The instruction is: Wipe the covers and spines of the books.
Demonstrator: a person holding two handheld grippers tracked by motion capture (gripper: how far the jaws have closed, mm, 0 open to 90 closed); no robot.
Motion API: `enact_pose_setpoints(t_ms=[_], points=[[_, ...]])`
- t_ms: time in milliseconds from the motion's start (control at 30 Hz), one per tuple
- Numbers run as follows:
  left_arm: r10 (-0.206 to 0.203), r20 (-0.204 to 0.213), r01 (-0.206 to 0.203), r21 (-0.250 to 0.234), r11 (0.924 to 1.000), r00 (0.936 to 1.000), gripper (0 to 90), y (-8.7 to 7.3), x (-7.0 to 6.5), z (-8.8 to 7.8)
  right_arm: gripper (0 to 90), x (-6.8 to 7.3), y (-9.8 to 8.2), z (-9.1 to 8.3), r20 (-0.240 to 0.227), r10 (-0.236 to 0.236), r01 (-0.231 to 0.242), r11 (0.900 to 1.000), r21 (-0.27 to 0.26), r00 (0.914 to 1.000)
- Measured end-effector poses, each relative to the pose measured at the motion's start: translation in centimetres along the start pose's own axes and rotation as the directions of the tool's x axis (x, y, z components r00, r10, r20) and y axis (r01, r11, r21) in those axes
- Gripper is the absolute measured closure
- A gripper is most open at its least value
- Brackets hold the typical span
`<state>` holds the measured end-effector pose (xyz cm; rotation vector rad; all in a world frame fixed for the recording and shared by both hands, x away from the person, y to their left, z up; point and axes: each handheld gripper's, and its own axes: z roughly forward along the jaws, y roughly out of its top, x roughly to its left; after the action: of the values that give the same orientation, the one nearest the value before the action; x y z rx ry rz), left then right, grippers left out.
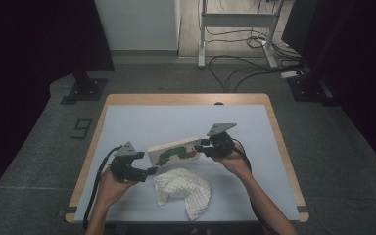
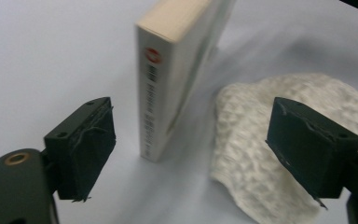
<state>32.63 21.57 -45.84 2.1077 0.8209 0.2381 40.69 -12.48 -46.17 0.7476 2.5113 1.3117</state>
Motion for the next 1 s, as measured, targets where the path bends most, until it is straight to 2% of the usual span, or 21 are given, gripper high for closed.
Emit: enact_pose_setpoints(t_ms=[133, 267, 367, 467, 667, 833, 1000], points=[[0.033, 0.015, -0.033, 0.02, 0.9992, 0.9994, 13.6, -0.3, -1.5, -0.2, 64.2, 0.0, 0.0, 0.0, 0.002, 0.001, -0.001, 1.0, -0.001, 1.0], [0.063, 0.046, -0.065, 0.033, 0.9973, 0.9969, 14.0, -0.4, -3.0, 0.1, 63.9, -0.1, 0.0, 0.1, 0.001, 0.005, -0.005, 1.0, -0.002, 1.0], [0.074, 0.06, -0.076, 0.036, 0.9965, 0.9955, 13.8, -0.3, -3.5, 0.3, 63.5, 0.0, 0.1, 0.1, 0.002, 0.006, -0.006, 1.0, -0.001, 1.0], [0.092, 0.105, -0.097, 0.038, 0.9946, 0.9902, 12.3, 0.0, -4.7, 1.4, 63.2, 0.0, 0.1, 0.1, 0.002, 0.007, -0.007, 1.0, 0.0, 1.0], [0.117, 0.16, -0.128, 0.056, 0.9903, 0.9801, 10.0, 0.9, -6.1, 3.6, 62.2, 0.0, 0.1, 0.2, 0.005, 0.007, -0.007, 1.0, 0.0, 1.0], [0.14, 0.183, -0.158, 0.086, 0.9838, 0.9731, 10.3, 1.4, -7.1, 6.0, 61.4, 0.0, 0.1, 0.3, 0.006, 0.004, -0.004, 1.0, -0.005, 1.0], [0.14, 0.189, -0.163, 0.115, 0.9799, 0.972, 14.3, 1.2, -7.2, 8.1, 60.9, 0.0, 0.2, 0.3, 0.007, 0.004, -0.004, 1.0, -0.005, 1.0]])
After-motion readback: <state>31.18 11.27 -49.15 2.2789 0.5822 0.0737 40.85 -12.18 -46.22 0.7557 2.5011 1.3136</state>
